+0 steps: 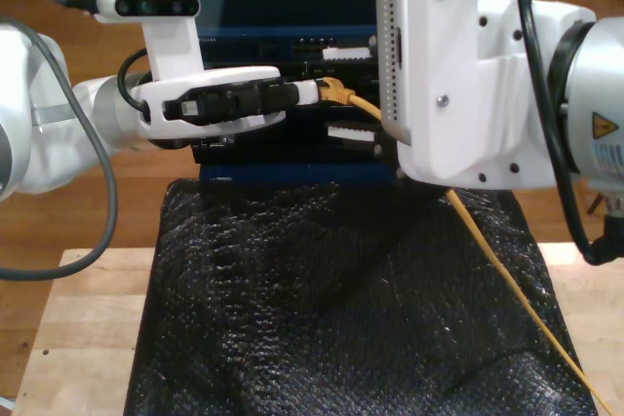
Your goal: Grab the cable and plug it in
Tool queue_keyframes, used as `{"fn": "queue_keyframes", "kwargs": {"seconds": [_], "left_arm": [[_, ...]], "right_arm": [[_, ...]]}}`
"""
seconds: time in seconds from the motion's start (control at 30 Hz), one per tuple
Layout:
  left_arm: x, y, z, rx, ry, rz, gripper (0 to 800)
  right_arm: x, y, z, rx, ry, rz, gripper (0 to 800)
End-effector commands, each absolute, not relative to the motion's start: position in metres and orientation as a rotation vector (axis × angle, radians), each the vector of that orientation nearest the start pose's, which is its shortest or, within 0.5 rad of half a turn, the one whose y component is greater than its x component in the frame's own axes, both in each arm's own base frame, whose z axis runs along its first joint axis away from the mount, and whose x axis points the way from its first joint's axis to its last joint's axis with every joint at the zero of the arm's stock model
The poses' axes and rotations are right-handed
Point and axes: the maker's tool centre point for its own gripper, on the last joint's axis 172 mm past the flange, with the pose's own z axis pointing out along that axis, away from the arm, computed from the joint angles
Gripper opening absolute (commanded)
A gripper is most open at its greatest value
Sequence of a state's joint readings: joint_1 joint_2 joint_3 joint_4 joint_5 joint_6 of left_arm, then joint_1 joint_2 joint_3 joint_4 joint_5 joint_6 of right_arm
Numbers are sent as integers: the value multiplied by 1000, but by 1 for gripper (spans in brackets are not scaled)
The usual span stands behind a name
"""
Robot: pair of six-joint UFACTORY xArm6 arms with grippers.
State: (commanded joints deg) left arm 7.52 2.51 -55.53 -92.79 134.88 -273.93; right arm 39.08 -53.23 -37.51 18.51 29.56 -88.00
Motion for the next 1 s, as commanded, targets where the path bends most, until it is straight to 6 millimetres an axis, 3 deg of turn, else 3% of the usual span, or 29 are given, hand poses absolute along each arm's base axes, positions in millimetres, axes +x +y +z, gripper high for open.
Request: {"fn": "queue_keyframes", "kwargs": {"seconds": [0.33,0.43,1.0], "left_arm": [[313,-204,498,786,-790,463,21],[313,-204,498,786,-789,461,21],[313,-204,498,787,-790,460,20]], "right_arm": [[311,279,503,1349,2162,1543,354],[309,278,506,1350,2155,1554,302],[309,278,506,1361,2153,1558,295]]}}
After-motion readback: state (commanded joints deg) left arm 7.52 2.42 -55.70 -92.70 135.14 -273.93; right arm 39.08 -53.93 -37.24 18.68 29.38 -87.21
